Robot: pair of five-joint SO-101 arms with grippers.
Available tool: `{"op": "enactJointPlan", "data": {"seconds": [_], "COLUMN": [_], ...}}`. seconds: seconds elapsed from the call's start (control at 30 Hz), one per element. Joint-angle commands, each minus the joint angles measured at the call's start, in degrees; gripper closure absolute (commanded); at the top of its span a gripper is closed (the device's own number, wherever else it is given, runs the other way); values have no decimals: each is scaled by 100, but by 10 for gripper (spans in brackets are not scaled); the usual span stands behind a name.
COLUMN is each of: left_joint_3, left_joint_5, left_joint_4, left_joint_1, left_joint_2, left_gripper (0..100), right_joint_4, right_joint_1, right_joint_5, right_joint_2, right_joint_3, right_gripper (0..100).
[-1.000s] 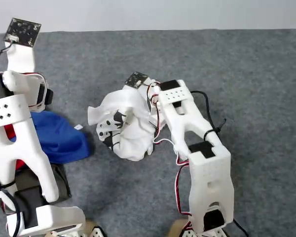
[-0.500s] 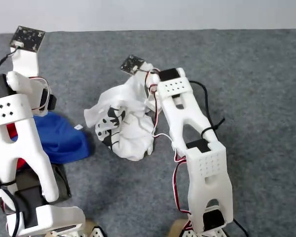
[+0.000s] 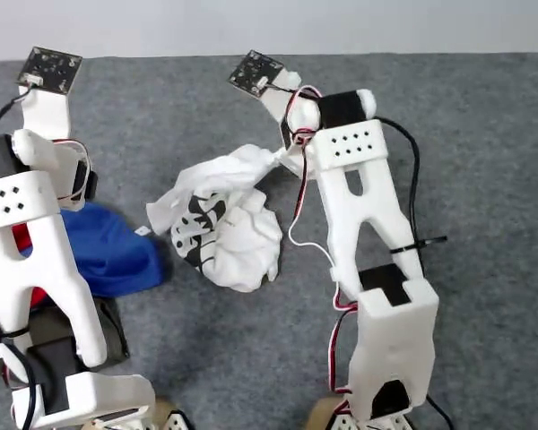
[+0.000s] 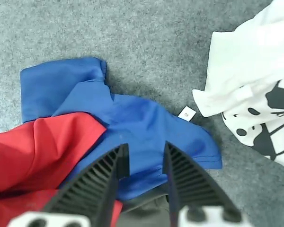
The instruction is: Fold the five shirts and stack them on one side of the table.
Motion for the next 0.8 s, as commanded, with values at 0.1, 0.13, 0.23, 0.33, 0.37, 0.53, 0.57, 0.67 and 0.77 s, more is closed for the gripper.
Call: {"op": "enactJointPlan", "data": {"seconds": [0.1,0.13,0.23,0.33,0.37,0.53,0.57,0.67,0.77], "left_joint_3": [171,224,400,382,382,374,374,374,110], "left_joint_5": [-53,-53,-62,-62,-62,-62,-105,-413,-580], "left_joint_4": [105,105,105,88,9,-580,-712,-1029,-1160], "left_joint_1": [18,62,316,712,862,1512,1600,1837,1925], "left_joint_2": [-123,-53,273,747,897,1582,1697,2004,2259], "left_gripper": [877,877,863,797,776,735,729,724,724], "right_joint_4": [804,945,1226,1226,1235,1244,1244,1244,1253], "right_joint_1": [374,418,567,769,822,919,901,884,884], "right_joint_5": [158,229,299,308,308,308,308,299,299], "right_joint_2": [-1279,-1376,-1473,-1499,-1499,-1481,-1473,-1455,-1455], "right_joint_3": [-308,-299,-281,-273,-273,-264,-264,-264,-264], "right_gripper": [988,988,988,988,988,988,988,988,988]}}
